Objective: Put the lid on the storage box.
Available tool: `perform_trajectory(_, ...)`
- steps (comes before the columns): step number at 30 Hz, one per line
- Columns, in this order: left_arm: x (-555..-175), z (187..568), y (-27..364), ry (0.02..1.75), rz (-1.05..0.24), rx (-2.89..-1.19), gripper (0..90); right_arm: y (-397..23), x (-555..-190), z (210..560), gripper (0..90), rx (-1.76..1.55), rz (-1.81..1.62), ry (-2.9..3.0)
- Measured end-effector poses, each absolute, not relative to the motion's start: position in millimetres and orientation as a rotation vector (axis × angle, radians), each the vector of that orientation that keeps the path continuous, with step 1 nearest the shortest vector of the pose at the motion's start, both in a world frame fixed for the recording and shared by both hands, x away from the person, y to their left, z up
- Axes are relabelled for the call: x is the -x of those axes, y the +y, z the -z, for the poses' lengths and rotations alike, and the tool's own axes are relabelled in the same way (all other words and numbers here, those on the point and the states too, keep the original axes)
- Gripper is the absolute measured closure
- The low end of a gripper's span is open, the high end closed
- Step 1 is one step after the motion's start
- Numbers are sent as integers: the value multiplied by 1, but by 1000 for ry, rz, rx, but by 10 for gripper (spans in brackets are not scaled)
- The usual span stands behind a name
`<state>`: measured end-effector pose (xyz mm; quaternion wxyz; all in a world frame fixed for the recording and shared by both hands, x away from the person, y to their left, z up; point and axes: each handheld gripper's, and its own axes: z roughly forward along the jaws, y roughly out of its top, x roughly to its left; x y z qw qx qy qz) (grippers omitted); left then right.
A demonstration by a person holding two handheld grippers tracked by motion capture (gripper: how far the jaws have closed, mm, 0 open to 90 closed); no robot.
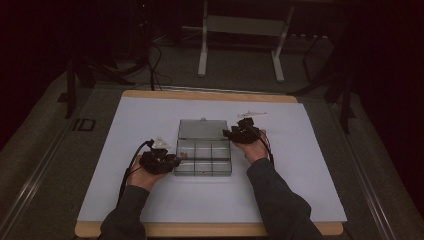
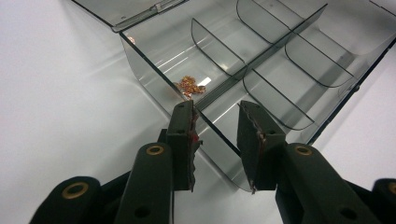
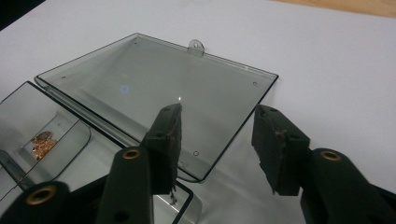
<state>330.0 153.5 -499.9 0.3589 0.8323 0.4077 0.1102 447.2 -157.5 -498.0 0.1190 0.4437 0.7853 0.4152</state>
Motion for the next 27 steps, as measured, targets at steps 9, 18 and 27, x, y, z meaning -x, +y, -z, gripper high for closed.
perform_trajectory(9, -330, 500, 153, 1049, -285, -2149, 673, -152, -453, 502, 449, -1360, -1207, 2319)
perform_trajectory(18, -330, 500, 153, 1049, -287, -2151, 673, -152, -457, 508, 415, -1432, -1198, 2350)
perform_trajectory(27, -330, 500, 154, 1047, -285, -2150, 672, -155, -461, 512, 409, -1508, -1236, 2358)
